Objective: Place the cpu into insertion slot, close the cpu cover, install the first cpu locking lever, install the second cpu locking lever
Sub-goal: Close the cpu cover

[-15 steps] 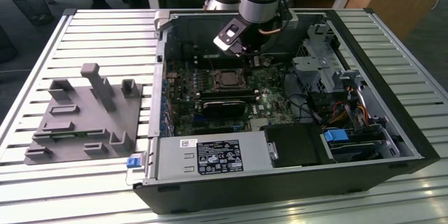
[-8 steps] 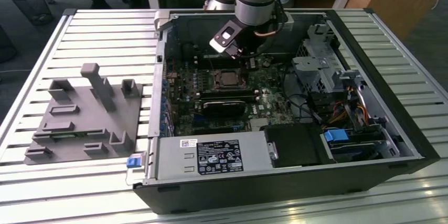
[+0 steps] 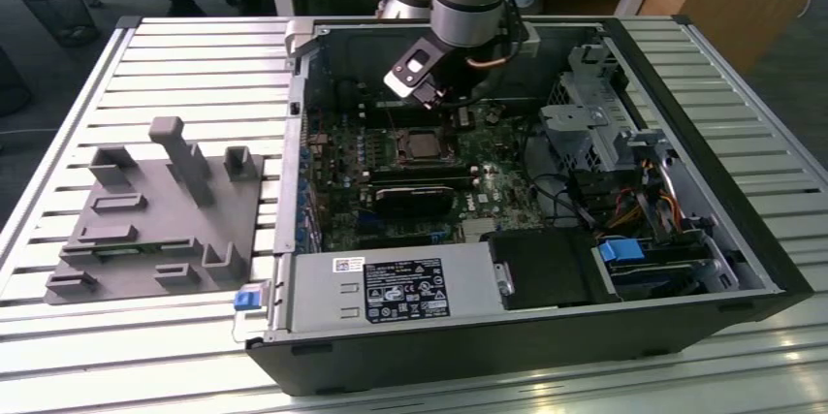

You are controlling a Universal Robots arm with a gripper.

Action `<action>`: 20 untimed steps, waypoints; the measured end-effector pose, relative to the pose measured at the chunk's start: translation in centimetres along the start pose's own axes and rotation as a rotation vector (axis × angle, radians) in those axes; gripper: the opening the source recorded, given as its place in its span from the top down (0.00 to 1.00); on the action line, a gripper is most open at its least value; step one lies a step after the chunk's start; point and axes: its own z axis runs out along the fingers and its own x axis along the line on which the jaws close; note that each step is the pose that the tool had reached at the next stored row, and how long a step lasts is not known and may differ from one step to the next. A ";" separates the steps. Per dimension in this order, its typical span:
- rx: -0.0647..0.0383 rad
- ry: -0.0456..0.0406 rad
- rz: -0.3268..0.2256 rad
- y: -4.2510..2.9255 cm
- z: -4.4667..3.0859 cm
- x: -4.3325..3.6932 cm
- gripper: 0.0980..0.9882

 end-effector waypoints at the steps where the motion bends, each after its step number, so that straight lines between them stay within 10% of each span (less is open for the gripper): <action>1: 0.000 0.0002 0.000 -0.04 0.00 0.00 0.99; 20: 0.000 0.0025 0.000 -0.13 -0.76 0.00 0.99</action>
